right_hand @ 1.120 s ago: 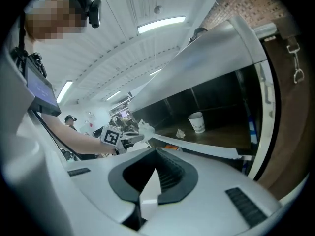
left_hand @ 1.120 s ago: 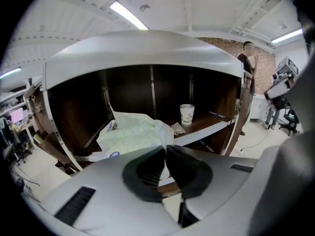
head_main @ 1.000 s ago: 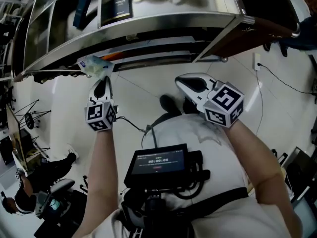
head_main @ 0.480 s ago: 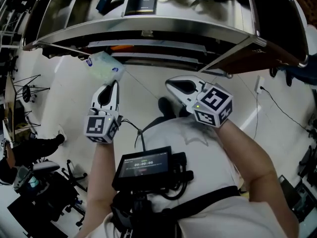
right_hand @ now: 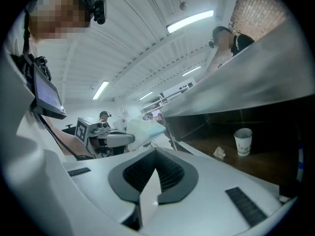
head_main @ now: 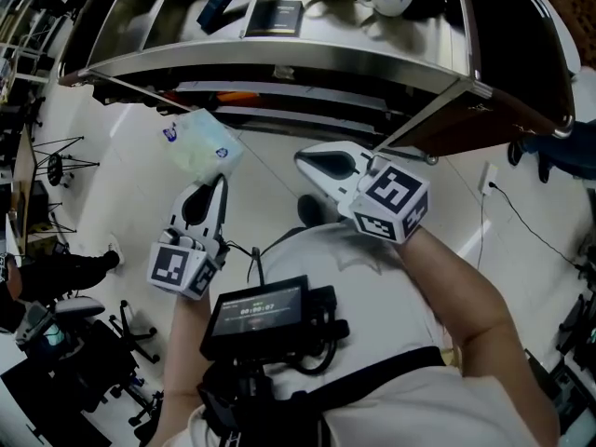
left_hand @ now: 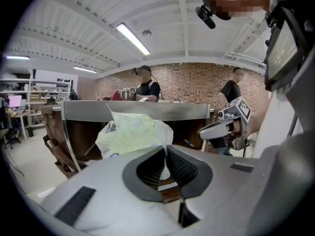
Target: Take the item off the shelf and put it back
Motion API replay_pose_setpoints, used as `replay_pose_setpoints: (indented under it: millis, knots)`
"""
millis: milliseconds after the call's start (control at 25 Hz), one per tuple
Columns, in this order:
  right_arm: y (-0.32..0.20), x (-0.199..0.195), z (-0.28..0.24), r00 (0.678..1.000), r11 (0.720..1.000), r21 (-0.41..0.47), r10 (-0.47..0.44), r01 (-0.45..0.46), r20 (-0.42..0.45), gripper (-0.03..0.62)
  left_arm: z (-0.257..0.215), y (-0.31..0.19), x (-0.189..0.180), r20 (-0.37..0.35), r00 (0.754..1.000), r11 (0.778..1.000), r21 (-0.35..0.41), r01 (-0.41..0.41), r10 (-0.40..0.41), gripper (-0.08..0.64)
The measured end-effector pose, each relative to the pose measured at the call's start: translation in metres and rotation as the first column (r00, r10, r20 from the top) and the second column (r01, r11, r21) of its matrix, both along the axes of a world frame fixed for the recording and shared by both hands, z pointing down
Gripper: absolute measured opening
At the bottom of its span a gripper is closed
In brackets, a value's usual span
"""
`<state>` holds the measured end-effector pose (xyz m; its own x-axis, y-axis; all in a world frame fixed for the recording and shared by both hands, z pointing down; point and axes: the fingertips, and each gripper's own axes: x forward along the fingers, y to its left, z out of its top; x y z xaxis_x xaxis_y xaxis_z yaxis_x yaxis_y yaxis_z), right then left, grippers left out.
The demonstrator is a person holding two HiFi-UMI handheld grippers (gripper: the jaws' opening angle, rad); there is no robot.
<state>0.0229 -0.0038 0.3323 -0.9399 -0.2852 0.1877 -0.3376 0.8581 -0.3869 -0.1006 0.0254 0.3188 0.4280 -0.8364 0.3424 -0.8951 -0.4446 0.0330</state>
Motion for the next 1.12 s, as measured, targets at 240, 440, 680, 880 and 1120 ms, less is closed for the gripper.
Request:
replay_pose_setpoints:
  millis: [240, 440, 680, 880, 1120]
  knots:
    - [0.01, 0.004, -0.025, 0.999, 0.999, 0.052, -0.006, 0.004, 0.048, 0.005, -0.034, 0.009, 0.016, -0.008, 0.999, 0.997, 0.057, -0.045, 0.046, 0.017]
    - [0.016, 0.006, -0.036, 0.998, 0.997, 0.076, -0.005, 0.0, 0.067, 0.005, -0.043, 0.013, 0.026, -0.019, 0.997, 0.995, 0.068, -0.069, 0.07, 0.017]
    - [0.018, 0.004, -0.044, 0.997, 0.996, 0.093, -0.006, -0.001, 0.082, 0.005, -0.046, 0.02, 0.035, -0.044, 0.994, 0.993, 0.074, -0.096, 0.099, 0.017]
    - [0.019, -0.002, -0.045, 0.997, 0.996, 0.094, -0.012, 0.005, 0.082, 0.005, -0.051, 0.022, 0.036, -0.057, 0.991, 0.991, 0.076, -0.113, 0.117, 0.017]
    - [0.019, -0.008, -0.043, 0.997, 0.996, 0.093, -0.02, 0.013, 0.078, 0.005, -0.049, 0.018, 0.029, -0.071, 0.992, 0.99, 0.096, -0.102, 0.109, 0.015]
